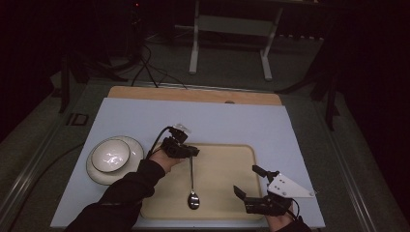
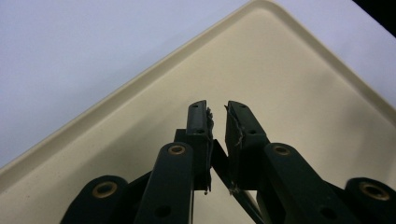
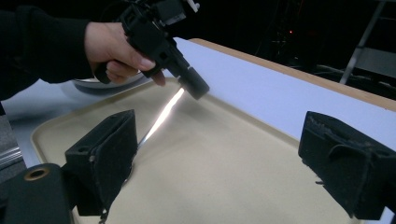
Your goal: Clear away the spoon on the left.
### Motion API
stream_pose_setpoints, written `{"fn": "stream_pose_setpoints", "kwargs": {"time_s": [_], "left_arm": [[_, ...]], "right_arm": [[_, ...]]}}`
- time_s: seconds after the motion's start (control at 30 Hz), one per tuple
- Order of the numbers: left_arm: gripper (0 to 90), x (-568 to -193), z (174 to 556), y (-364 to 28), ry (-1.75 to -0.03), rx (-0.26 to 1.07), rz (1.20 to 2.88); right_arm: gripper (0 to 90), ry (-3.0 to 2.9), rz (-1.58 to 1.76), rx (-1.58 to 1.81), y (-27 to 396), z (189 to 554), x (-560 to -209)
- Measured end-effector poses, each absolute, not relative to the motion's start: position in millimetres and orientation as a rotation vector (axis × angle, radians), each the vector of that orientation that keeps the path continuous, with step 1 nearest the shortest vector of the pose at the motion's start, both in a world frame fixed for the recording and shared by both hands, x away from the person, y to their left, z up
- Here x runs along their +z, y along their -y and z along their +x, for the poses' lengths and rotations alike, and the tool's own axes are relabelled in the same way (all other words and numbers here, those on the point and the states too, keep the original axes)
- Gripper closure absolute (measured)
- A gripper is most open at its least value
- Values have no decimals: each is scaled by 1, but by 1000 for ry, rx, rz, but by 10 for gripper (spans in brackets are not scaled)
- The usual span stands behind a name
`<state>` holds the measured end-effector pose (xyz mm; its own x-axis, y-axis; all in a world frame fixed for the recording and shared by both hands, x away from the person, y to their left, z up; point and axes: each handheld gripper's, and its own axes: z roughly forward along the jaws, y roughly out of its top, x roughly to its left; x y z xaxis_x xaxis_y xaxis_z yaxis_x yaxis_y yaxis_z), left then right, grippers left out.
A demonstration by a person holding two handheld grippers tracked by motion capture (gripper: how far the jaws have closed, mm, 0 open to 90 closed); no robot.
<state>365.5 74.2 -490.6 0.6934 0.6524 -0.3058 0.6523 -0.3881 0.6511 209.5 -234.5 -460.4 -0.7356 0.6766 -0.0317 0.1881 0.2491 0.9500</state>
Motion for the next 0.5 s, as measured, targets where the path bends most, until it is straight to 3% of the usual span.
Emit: {"fn": "stream_pose_setpoints", "kwargs": {"time_s": [0.5], "left_arm": [[784,-519,371,-68,-1093,105,2109]], "right_arm": [[119,-2099,788,1497,234,210,-461]]}}
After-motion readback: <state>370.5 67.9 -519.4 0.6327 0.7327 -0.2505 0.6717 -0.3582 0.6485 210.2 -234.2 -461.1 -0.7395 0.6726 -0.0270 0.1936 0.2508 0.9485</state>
